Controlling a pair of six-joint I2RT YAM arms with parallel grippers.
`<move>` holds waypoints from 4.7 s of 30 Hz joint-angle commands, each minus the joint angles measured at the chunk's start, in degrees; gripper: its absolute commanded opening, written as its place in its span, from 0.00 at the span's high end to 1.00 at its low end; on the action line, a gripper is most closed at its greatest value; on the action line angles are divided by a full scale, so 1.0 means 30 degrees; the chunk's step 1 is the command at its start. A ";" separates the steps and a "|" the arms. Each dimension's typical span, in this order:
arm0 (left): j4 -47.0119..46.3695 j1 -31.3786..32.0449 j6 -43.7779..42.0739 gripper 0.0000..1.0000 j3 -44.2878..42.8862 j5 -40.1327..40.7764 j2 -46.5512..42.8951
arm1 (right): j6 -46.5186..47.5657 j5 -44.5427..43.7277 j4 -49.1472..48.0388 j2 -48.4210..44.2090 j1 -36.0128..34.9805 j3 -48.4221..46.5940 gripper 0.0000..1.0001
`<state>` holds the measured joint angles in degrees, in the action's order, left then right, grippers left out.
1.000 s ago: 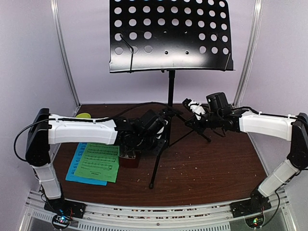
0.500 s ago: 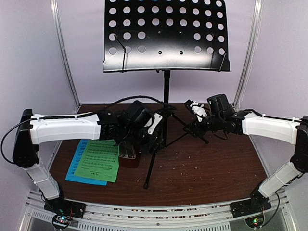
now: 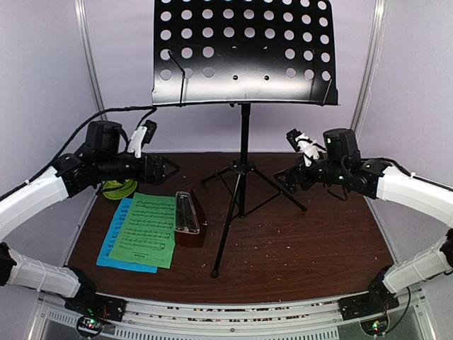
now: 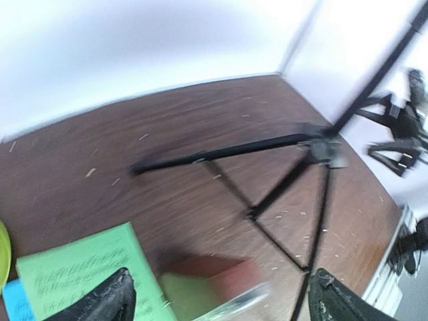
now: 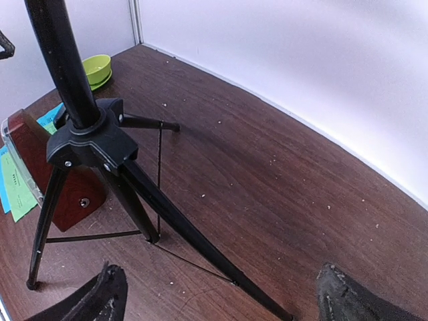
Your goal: Set up the instrument practice props
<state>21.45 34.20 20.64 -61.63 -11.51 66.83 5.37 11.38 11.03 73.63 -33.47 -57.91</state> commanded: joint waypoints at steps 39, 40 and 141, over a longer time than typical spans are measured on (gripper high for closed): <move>-0.0910 -1.2125 -0.2486 0.18 -0.1316 -0.3860 1.2296 | -0.1866 0.1913 0.2623 0.0422 0.2251 -0.1335 0.00; -0.0823 -1.2126 -0.2560 0.18 -0.1416 -0.3846 1.2459 | -0.1875 0.1942 0.2653 0.0529 0.2244 -0.1422 0.00; 0.3890 -1.0389 -0.4879 0.59 -0.5896 -0.4459 1.5751 | -0.1284 0.2032 0.4734 0.1025 0.2254 -0.2559 0.00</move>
<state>35.55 3.07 5.72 -80.31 -22.26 117.32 1.15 17.74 25.32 76.58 -26.98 -63.59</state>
